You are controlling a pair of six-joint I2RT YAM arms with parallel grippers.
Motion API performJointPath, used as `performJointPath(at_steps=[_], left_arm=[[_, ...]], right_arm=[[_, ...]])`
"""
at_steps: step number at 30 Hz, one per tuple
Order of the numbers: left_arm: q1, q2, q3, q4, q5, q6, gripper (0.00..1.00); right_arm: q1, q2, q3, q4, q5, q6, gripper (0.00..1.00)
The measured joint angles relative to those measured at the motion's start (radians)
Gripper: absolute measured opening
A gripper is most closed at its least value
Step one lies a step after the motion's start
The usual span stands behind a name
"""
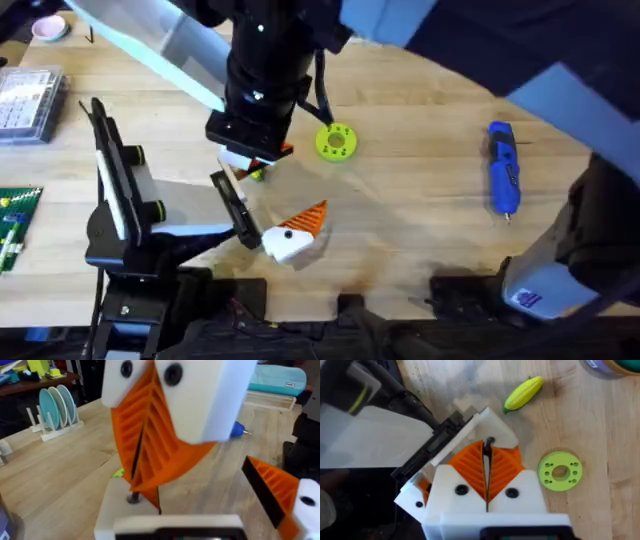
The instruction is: Pick up the gripper from the table and insert it into the empty holder that is missing its gripper. Then pick up a screw, insert it into the mounting hole, and use the screwdriver to tighten it. Finally, clean up the table by picking up the vegetable and placing it into the bucket.
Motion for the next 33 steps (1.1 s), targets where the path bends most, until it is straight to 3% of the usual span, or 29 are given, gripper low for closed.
performJointPath(at_steps=[33], left_arm=[[0.000, 0.000, 0.000, 0.000, 0.002, 0.001, 0.993]], right_arm=[[0.000, 0.001, 0.000, -0.030, 0.031, 0.008, 0.006]])
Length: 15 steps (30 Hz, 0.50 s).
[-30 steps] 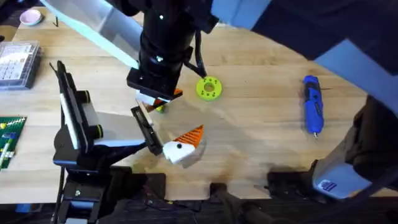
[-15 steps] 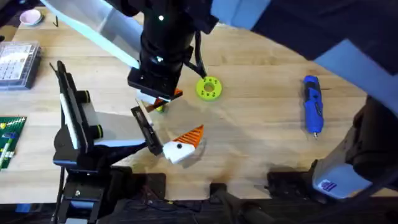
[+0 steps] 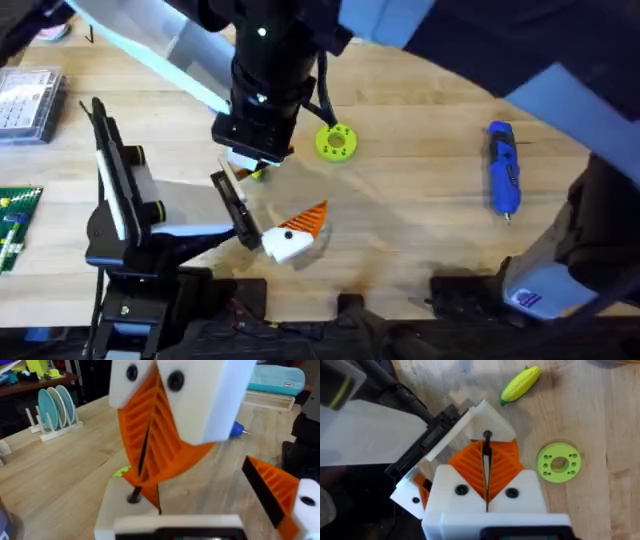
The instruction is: Pick up the gripper from the table and insert it into the empty holder that is missing its gripper. Then pick up a screw, insert it into the mounting hole, and use the screwdriver to tighten it. Finally, clean up the table by picking up the vegetable and placing it into the bucket.
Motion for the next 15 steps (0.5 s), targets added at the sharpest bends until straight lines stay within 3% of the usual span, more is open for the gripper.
performJointPath(at_steps=[15], left_arm=[[0.000, 0.000, 0.000, 0.000, 0.000, 0.003, 0.993]], right_arm=[[0.000, 0.000, 0.001, -0.009, 0.000, 0.003, 0.006]])
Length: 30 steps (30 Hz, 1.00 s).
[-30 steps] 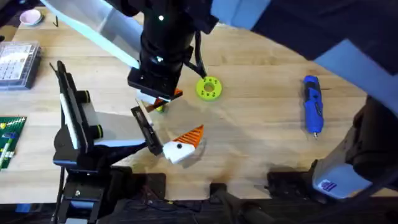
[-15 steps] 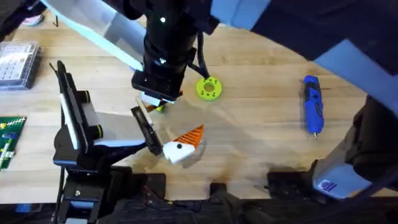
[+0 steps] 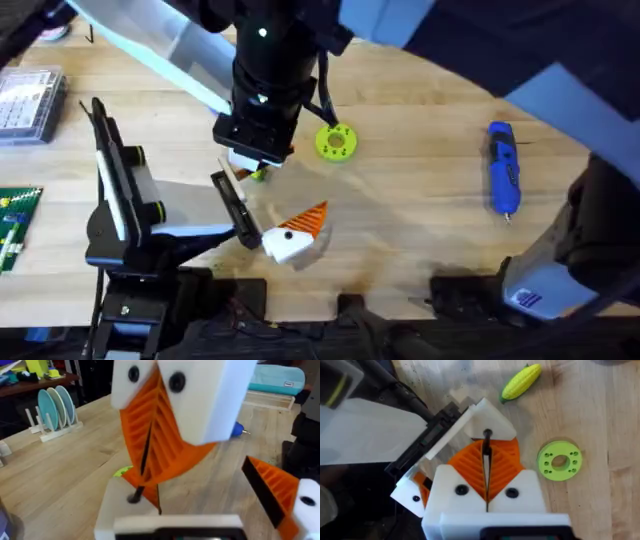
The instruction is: Pick up the gripper from the table and insert it into the empty holder that is missing its gripper. Then pick up a screw, insert it into the mounting hole, and use the screwdriver to tighten it. Finally, clean up the table by picking up the vegetable and placing it into the bucket.
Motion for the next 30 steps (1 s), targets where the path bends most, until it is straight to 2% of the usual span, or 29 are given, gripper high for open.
performJointPath(at_steps=[13, 30], left_arm=[[0.000, 0.000, 0.000, 0.000, 0.000, 0.000, 0.993], [0.000, 0.000, 0.000, 0.000, 0.000, 0.000, 0.993]], right_arm=[[0.000, 0.000, 0.046, -0.015, 0.008, 0.000, 0.006], [0.000, 0.000, 0.047, -0.022, 0.014, 0.000, 0.006]])
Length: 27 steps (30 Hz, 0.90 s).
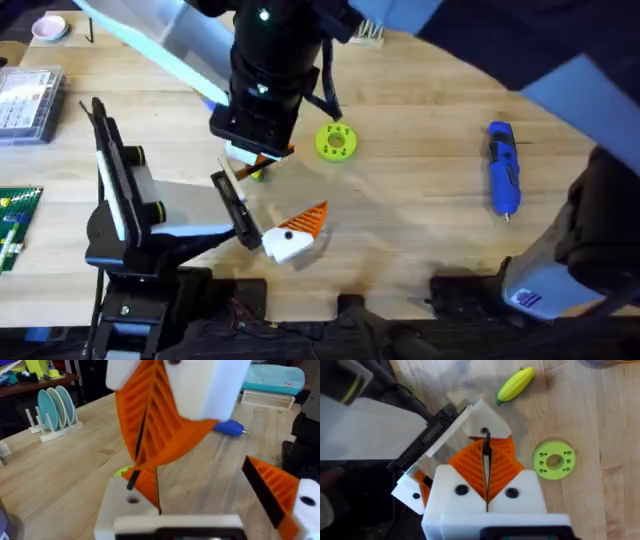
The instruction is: Pick up the gripper from the table and insert it into the empty holder that is missing its gripper. Then pick up a screw, insert it into the mounting hole, and use the screwdriver to tighten it. Finally, clean up the table by picking up the vegetable and placing it into the bucket.
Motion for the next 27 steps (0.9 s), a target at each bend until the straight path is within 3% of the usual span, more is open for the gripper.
performJointPath(at_steps=[27], left_arm=[[0.001, 0.000, 0.000, 0.003, -0.029, -0.005, 0.993]], right_arm=[[0.006, 0.048, 0.002, -0.010, 0.000, 0.000, 0.006]])
